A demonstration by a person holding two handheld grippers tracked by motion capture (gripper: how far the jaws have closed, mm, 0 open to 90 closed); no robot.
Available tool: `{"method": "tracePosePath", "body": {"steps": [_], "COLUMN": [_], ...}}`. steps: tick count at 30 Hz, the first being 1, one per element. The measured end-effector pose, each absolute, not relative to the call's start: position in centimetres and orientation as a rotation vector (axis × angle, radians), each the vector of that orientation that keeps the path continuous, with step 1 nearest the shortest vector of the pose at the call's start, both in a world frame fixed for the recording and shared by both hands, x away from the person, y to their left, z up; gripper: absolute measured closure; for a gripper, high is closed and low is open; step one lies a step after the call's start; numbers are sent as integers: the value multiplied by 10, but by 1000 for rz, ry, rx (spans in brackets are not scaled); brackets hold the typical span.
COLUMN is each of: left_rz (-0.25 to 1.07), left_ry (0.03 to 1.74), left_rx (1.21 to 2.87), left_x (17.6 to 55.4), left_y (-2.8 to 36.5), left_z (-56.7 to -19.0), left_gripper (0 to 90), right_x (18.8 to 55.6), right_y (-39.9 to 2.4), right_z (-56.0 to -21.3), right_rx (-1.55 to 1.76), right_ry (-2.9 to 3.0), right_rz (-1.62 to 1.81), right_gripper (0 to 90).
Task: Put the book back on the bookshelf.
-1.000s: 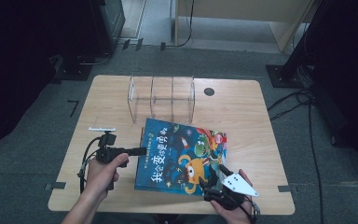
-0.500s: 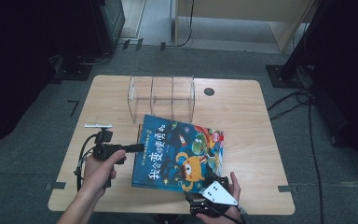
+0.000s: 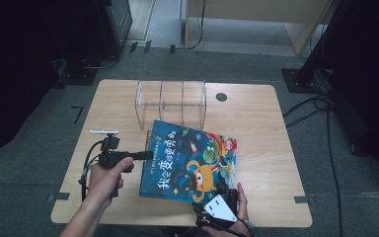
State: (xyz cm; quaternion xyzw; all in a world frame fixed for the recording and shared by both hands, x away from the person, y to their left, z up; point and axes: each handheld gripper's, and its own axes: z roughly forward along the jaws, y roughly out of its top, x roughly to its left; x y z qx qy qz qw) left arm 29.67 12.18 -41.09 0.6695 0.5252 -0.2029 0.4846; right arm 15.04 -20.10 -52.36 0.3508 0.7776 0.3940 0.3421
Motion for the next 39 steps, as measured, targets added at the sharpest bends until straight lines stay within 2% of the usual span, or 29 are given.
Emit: {"method": "tracePosePath", "body": {"steps": [10, 19, 25, 29, 39], "left_rz": [-490, -466, -461, -458, -410], "left_ry": [1287, 1293, 1304, 1296, 1273], "left_rx": [1634, 1628, 1634, 1646, 1699], "left_x": [298, 299, 301, 301, 298], "left_y": [122, 124, 126, 126, 123], "left_z": [-412, -414, -415, -416, -416], "left_gripper": [874, 859, 813, 800, 581], "right_x": [158, 156, 156, 155, 154], "right_y": [-185, -181, -193, -194, -194], "right_z": [-524, -523, -520, -520, -520], "right_rx": [931, 955, 1025, 1021, 1032], "right_ry": [1963, 1923, 1886, 1873, 1860], "right_rz": [921, 964, 1084, 1095, 1118], "right_gripper": [18, 122, 289, 291, 297]}}
